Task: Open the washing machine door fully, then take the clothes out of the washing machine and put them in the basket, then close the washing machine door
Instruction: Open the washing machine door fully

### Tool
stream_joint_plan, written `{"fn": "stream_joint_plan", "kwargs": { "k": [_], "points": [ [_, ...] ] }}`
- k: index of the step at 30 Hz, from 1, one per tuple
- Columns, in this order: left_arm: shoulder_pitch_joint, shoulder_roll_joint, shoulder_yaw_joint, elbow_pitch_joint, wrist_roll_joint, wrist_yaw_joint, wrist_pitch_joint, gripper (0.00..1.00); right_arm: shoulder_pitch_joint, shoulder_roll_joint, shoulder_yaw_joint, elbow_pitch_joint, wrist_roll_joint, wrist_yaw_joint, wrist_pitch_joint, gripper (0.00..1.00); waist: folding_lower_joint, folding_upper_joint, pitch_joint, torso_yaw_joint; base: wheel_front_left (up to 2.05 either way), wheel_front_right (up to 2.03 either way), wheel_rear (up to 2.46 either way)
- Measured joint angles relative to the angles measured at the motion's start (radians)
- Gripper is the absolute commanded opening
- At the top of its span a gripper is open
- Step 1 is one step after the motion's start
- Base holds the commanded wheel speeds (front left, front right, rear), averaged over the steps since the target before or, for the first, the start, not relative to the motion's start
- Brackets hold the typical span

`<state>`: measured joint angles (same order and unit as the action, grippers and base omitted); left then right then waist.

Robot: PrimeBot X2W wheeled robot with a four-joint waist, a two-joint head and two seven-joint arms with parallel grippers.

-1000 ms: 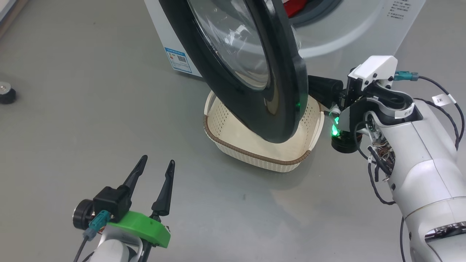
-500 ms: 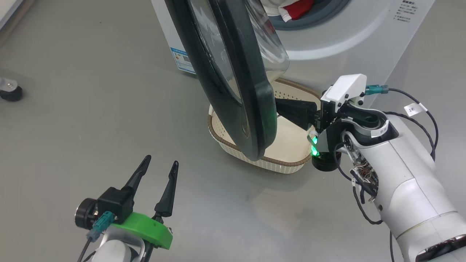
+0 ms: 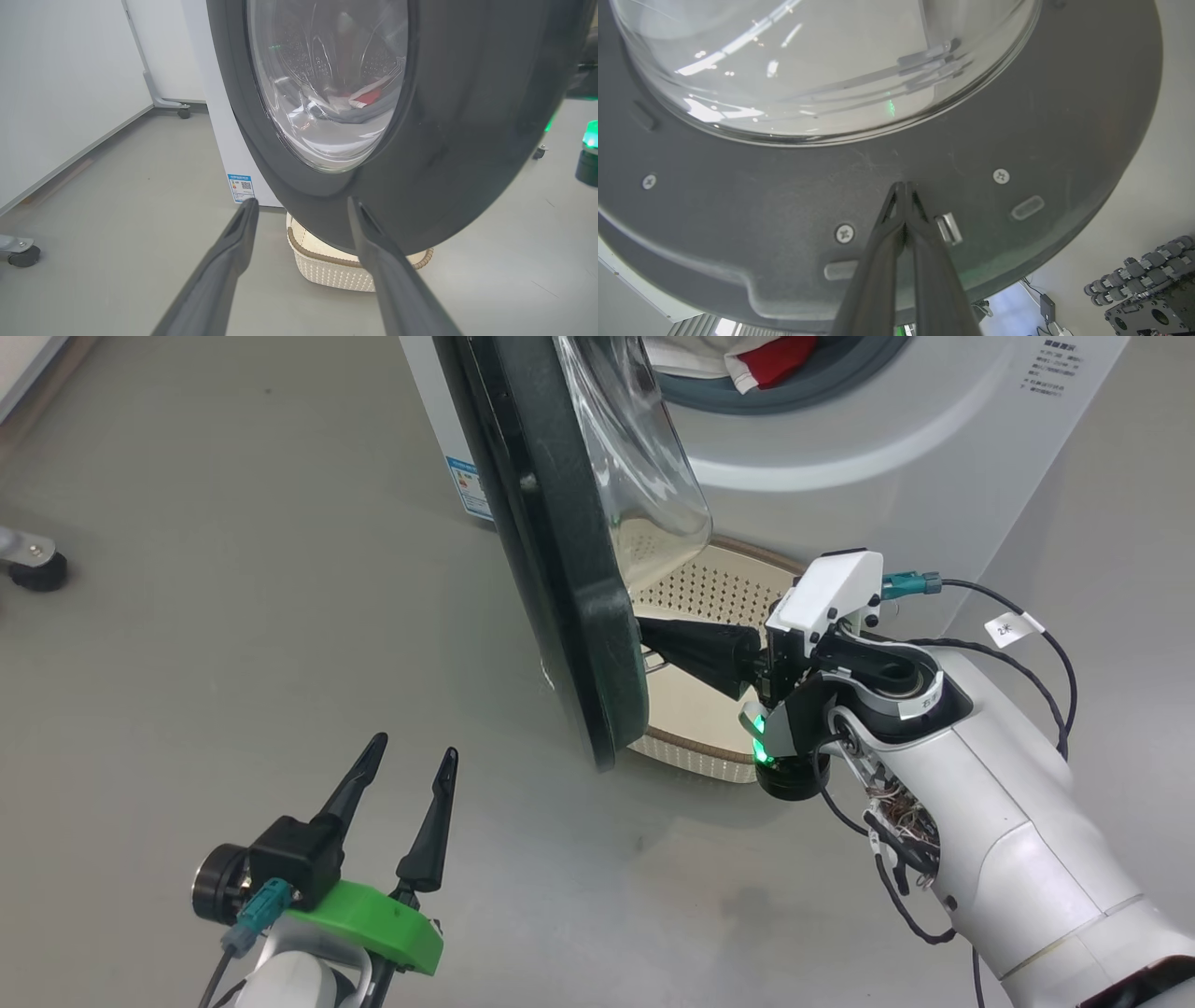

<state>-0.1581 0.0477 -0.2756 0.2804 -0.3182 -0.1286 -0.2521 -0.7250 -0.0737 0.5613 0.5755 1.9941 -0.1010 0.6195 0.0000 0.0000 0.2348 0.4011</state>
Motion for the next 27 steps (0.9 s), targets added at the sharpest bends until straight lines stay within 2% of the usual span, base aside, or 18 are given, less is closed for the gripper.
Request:
{"fn": "stream_joint_plan", "kwargs": {
  "k": [10, 21, 24, 27],
  "points": [
    [0.001, 0.0, -0.002, -0.006, -0.007, 0.0, 0.0, 1.0, 0.017, -0.002, 0.086, -0.067, 0.067, -0.007, -0.05, 0.0, 0.0, 0.0, 0.001, -0.002, 0.0, 0.0, 0.0],
    [0.027, -0.002, 0.036, 0.001, -0.018, 0.0, 0.0, 1.0, 0.021, 0.005, 0.122, -0.058, 0.052, -0.006, -0.136, 0.0, 0.0, 0.0, -0.02, -0.009, 0.0, 0.0, 0.0],
    [0.033, -0.002, 0.051, 0.002, -0.018, 0.0, 0.0, 1.0, 0.031, 0.006, 0.114, -0.034, 0.004, 0.013, -0.179, 0.0, 0.0, 0.0, -0.035, -0.018, 0.0, 0.0, 0.0],
    [0.037, -0.002, 0.075, 0.002, -0.018, 0.0, 0.0, 1.0, 0.04, -0.013, 0.11, -0.023, -0.067, 0.06, -0.25, 0.0, 0.0, 0.0, -0.054, -0.029, 0.0, 0.0, 0.0]
  ]
}}
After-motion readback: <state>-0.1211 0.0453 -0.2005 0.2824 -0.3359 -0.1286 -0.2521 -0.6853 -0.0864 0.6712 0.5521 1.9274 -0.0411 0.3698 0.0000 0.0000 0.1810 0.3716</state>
